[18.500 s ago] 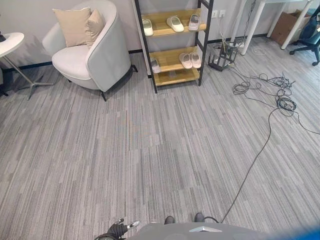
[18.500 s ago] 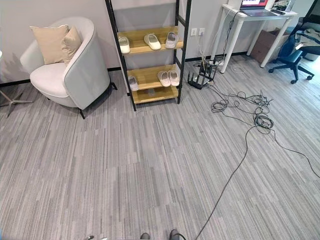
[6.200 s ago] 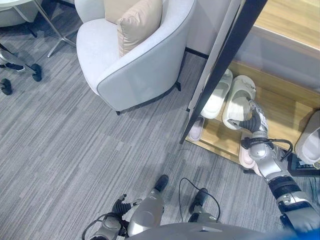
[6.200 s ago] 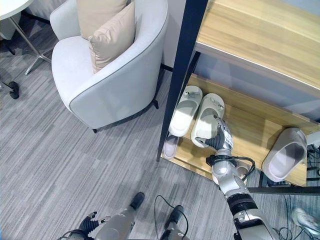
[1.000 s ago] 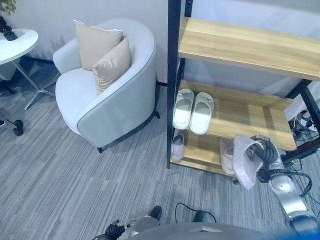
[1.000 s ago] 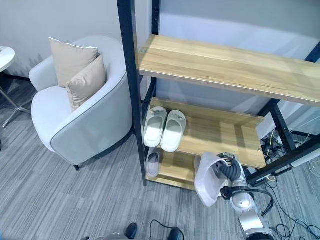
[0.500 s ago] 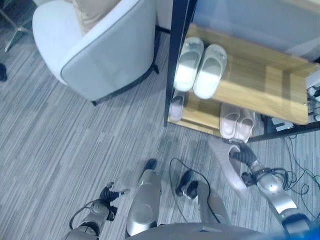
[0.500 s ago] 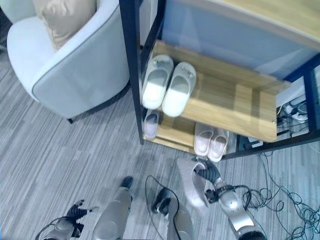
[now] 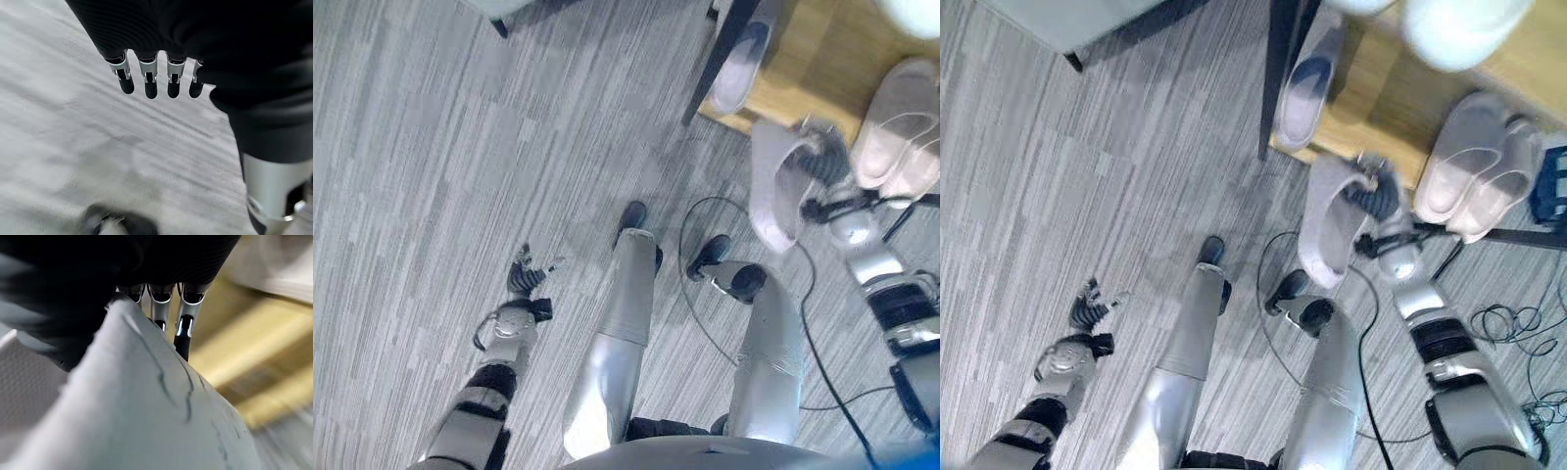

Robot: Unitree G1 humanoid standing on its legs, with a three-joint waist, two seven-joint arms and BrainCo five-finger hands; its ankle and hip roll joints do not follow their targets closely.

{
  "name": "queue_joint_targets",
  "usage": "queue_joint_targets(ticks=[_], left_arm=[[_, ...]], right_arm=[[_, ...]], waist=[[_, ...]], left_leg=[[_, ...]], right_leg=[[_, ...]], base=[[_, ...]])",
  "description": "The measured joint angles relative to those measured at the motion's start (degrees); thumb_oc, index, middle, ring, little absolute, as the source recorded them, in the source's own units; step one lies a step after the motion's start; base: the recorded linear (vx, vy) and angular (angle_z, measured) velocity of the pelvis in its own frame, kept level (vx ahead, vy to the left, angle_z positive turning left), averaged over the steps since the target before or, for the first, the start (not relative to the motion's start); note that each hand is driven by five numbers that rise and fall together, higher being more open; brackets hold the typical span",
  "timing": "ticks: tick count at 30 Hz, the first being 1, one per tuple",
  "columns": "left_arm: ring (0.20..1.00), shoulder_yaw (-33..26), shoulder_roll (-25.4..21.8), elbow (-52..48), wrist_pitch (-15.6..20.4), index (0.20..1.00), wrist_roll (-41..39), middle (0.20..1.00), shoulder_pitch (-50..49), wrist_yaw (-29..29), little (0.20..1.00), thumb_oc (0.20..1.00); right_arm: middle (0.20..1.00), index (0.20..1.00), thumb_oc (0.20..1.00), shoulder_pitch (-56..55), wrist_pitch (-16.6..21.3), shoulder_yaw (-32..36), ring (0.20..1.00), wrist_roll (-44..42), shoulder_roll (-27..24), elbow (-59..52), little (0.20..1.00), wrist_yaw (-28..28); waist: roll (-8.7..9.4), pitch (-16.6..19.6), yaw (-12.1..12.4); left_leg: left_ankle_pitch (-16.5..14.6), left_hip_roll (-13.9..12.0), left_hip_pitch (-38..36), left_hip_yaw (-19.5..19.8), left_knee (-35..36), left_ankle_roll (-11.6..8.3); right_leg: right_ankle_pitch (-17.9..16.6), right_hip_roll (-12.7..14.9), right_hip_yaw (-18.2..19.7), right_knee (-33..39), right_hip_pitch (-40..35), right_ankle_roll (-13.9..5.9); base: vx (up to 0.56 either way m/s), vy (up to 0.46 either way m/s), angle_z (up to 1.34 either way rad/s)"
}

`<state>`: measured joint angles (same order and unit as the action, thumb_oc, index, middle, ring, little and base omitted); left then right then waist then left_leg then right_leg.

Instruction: Arrange the slippers neatly on the shoe rack.

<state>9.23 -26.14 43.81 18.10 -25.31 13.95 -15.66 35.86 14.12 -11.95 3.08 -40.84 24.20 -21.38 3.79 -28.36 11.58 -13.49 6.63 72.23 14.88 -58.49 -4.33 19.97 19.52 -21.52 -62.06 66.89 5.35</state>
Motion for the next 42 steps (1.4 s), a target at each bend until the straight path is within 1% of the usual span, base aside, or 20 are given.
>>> queue_joint_targets(ticks=[1, 2, 4, 6, 7, 10, 12, 15, 16, 18, 20, 25, 30, 31, 33, 34, 35, 36, 39, 42], left_arm=[[1.000, -0.79, -2.02, -2.24, 0.72, 1.000, -0.08, 1.000, -0.03, -1.09, 1.000, 1.000], [1.000, -1.31, -2.66, -4.51, 1.84, 1.000, -0.22, 1.000, -3.74, -2.65, 1.000, 1.000], [1.000, -1.35, -2.10, -3.90, 2.25, 1.000, -0.22, 1.000, -5.61, -3.64, 1.000, 1.000], [1.000, -1.23, -3.34, -4.23, 3.90, 1.000, -0.05, 1.000, -9.98, -5.59, 1.000, 1.000], [1.000, -1.47, -3.28, -2.94, 3.61, 1.000, -0.11, 1.000, -10.03, -5.99, 1.000, 1.000], [1.000, 0.74, -3.03, -1.75, 3.63, 1.000, -0.57, 1.000, -10.82, -6.75, 1.000, 1.000], [1.000, 2.95, -4.55, -3.33, 4.93, 1.000, -1.07, 1.000, -10.82, -7.19, 1.000, 1.000], [1.000, 1.77, -4.77, -3.28, 5.87, 1.000, -1.54, 1.000, -10.61, -7.25, 1.000, 1.000], [1.000, 1.85, -4.97, -4.35, 5.93, 1.000, -2.85, 1.000, -11.16, -7.24, 1.000, 1.000], [1.000, 1.85, -4.80, -3.06, 5.78, 1.000, -2.84, 1.000, -11.10, -7.19, 1.000, 1.000], [1.000, 1.51, -4.59, -3.20, 5.92, 1.000, -2.85, 1.000, -12.20, -7.21, 1.000, 1.000], [1.000, 1.42, -4.66, -2.76, 7.02, 1.000, -4.49, 1.000, -12.70, -7.22, 1.000, 1.000], [1.000, 1.31, -4.77, -0.49, 7.42, 1.000, -5.02, 1.000, -13.50, -7.27, 1.000, 1.000], [1.000, 0.37, -4.66, -0.72, 7.44, 1.000, -5.34, 1.000, -14.31, -7.26, 1.000, 1.000], [1.000, -0.31, -5.24, -7.36, 7.12, 1.000, -5.57, 1.000, -16.44, -7.34, 1.000, 1.000], [1.000, -0.30, -6.31, -15.65, 8.03, 1.000, -4.85, 1.000, -20.92, -7.12, 1.000, 1.000], [1.000, -0.35, -6.42, -17.00, 8.62, 1.000, -4.87, 1.000, -21.83, -7.14, 1.000, 1.000], [1.000, -0.29, -6.92, -15.68, 8.37, 1.000, -4.95, 1.000, -21.70, -7.18, 1.000, 1.000], [1.000, -0.27, -8.73, -15.55, 7.79, 1.000, -4.97, 1.000, -21.69, -7.02, 1.000, 1.000], [1.000, -0.22, -8.49, -15.56, 7.42, 1.000, -4.95, 1.000, -21.69, -6.81, 1.000, 1.000]], right_arm=[[0.200, 0.200, 0.200, 3.28, -0.94, 0.30, 0.200, 1.26, -2.80, 2.96, 0.200, -2.05], [0.200, 0.200, 0.200, 4.45, -1.17, 2.58, 0.200, 1.11, -3.46, 3.10, 0.200, -3.55], [0.200, 0.200, 0.200, 6.34, -1.40, 4.28, 0.200, -0.02, -7.16, 3.09, 0.200, -6.50], [0.200, 0.200, 0.200, 7.28, -0.81, 4.96, 0.200, -0.10, -15.77, 0.58, 0.200, -9.15], [0.200, 0.200, 0.200, 9.84, -0.20, 7.28, 0.200, -0.25, -16.21, 1.08, 0.200, -10.49], [0.200, 0.200, 0.200, 14.84, 0.43, 2.44, 0.200, -4.89, -16.14, 12.78, 0.200, -12.93], [0.200, 0.200, 0.200, 26.04, 0.58, -8.47, 0.200, -11.22, -17.34, 26.55, 0.200, -11.52], [0.200, 0.200, 0.200, 31.97, 1.23, -14.55, 0.200, -16.32, -19.65, 27.17, 0.200, -7.25], [0.200, 0.200, 0.200, 32.99, 1.41, -18.12, 0.200, -17.14, -21.77, 27.65, 0.200, -4.89], [0.200, 0.200, 0.200, 33.01, 1.27, -17.87, 0.200, -18.58, -19.70, 28.26, 0.200, -3.72], [0.200, 0.200, 0.200, 32.85, 1.02, -18.09, 0.200, -18.78, -18.45, 29.39, 0.200, -3.14], [0.200, 0.200, 0.200, 34.41, 1.39, -17.98, 0.200, -22.80, -18.00, 31.85, 0.200, -1.44], [0.200, 0.200, 0.200, 35.48, 1.58, -17.83, 0.200, -28.36, -18.32, 38.05, 0.200, -1.15], [0.200, 0.200, 0.200, 37.73, 1.56, -18.08, 0.200, -28.40, -18.34, 38.08, 0.200, -0.57], [0.200, 0.200, 0.200, 40.47, 1.47, -18.22, 0.200, -28.28, -18.37, 37.00, 0.200, -0.13], [0.200, 0.200, 0.200, 40.88, 1.60, -18.93, 0.200, -28.26, -18.39, 35.45, 0.200, 0.09], [0.564, 0.564, 0.564, 41.16, 1.63, -19.21, 0.564, -28.27, -18.40, 35.84, 0.564, 0.32], [1.000, 1.000, 1.000, 41.19, 1.81, -19.12, 1.000, -28.99, -17.23, 38.41, 1.000, 0.76], [1.000, 1.000, 1.000, 42.43, 0.41, -18.50, 1.000, -30.12, -15.17, 46.49, 1.000, 1.19], [1.000, 1.000, 1.000, 42.64, 0.02, -17.81, 1.000, -31.01, -15.45, 47.83, 1.000, 0.90]], waist=[[-0.10, 0.01, 0.22], [0.05, 5.15, 0.65], [-1.98, 7.07, 0.39], [-2.10, 11.86, 1.56], [-2.25, 11.72, 2.13], [-2.36, 11.38, 2.33], [-3.23, 10.50, 3.39], [-4.60, 5.18, 4.63], [-5.78, -0.02, 5.18], [-5.55, -3.17, 5.44], [-5.83, -3.41, 5.11], [-6.14, -3.41, 5.81], [-6.57, -3.21, 7.47], [-7.12, -3.30, 8.12], [-7.65, -3.36, 8.61], [-8.35, -3.38, 9.13], [-8.61, -3.32, 9.26], [-8.86, -3.30, 9.94], [-9.49, -3.25, 10.82], [-9.52, -3.25, 9.61]], left_leg=[[-0.62, 0.28, 3.63, -1.31, -3.33, 0.41], [-2.52, -0.31, 10.79, -2.34, -8.34, 2.37], [-4.19, 1.72, 14.83, -3.61, -14.09, 3.09], [-10.48, 3.73, 23.64, -3.99, -28.00, 3.74], [-11.89, 1.89, 26.34, -5.32, -32.31, 4.89], [-14.33, 1.77, 26.95, -8.29, -37.71, 6.73], [-14.84, 1.95, 26.53, -8.98, -40.09, 6.59], [-16.10, 2.37, 25.63, -8.43, -44.82, 5.88], [-18.58, 2.91, 24.50, -9.01, -50.87, 6.08], [-19.49, 2.20, 25.83, -8.22, -54.45, 5.65], [-20.42, 2.10, 25.88, -9.02, -56.70, 5.68], [-23.49, 1.91, 25.42, -7.74, -62.44, 4.46], [-23.52, 2.45, 23.80, -6.87, -61.22, 4.26], [-23.55, 2.70, 23.79, -5.90, -61.09, 4.18], [-23.54, 2.75, 23.44, -6.05, -60.83, 4.16], [-23.57, 2.38, 22.69, -6.24, -60.74, 4.22], [-23.58, 2.36, 22.44, -6.52, -60.29, 4.26], [-23.52, 2.43, 22.05, -6.39, -59.64, 4.28], [-23.50, 2.66, 21.11, -6.42, -58.70, 4.29], [-23.50, 2.74, 21.08, -6.41, -58.69, 4.30]], right_leg=[[0.39, 1.40, 0.86, -3.12, 3.34, 0.37], [0.66, 1.47, 2.30, -6.39, 10.39, 0.31], [1.86, 2.83, 4.08, -11.72, 13.53, -1.44], [6.64, 3.28, 9.63, -23.20, 23.31, -2.92], [6.94, 3.36, 9.88, -26.63, 25.38, -2.72], [9.55, 4.73, 13.03, -32.80, 26.36, -5.44], [12.95, 5.71, 13.03, -36.65, 24.45, -4.73], [14.95, 6.55, 13.20, -41.36, 23.27, -3.39], [17.25, 6.69, 15.77, -47.77, 22.77, -2.47], [18.12, 5.40, 16.14, -50.51, 24.09, -2.59], [18.74, 5.45, 17.84, -53.27, 24.67, -2.71], [21.56, 5.12, 18.00, -58.87, 24.55, -0.58], [21.51, 4.79, 17.12, -57.27, 22.63, -0.78], [21.51, 4.77, 15.78, -56.66, 21.91, -0.74], [21.56, 4.77, 15.86, -56.44, 21.40, -0.67], [21.56, 4.81, 16.01, -56.14, 20.54, -0.67], [21.55, 4.80, 16.27, -55.74, 20.49, -0.68], [21.48, 4.81, 15.91, -54.88, 19.94, -0.73], [21.54, 4.92, 15.78, -54.26, 18.94, -0.71], [21.56, 4.78, 15.95, -54.43, 18.91, -0.69]], base=[[0.09, 0.218, -0.21], [0.17, 0.324, -0.26], [0.22, 0.269, -0.15], [0.16, 0.173, -0.32], [0.10, 0.106, -0.60], [0.08, 0.085, -0.14], [0.09, 0.055, 0.03], [0.11, 0.074, 0.04], [0.09, 0.069, -0.08], [0.07, 0.066, -0.28], [0.08, 0.050, -0.11], [0.04, 0.054, -0.07], [0.00, 0.019, -0.04], [0.02, 0.025, 0.05], [-0.01, 0.038, 0.05], [-0.04, 0.022, 0.01], [-0.03, 0.001, 0.00], [-0.03, -0.012, 0.04], [-0.01, 0.000, 0.08], [0.00, 0.002, 0.03]])
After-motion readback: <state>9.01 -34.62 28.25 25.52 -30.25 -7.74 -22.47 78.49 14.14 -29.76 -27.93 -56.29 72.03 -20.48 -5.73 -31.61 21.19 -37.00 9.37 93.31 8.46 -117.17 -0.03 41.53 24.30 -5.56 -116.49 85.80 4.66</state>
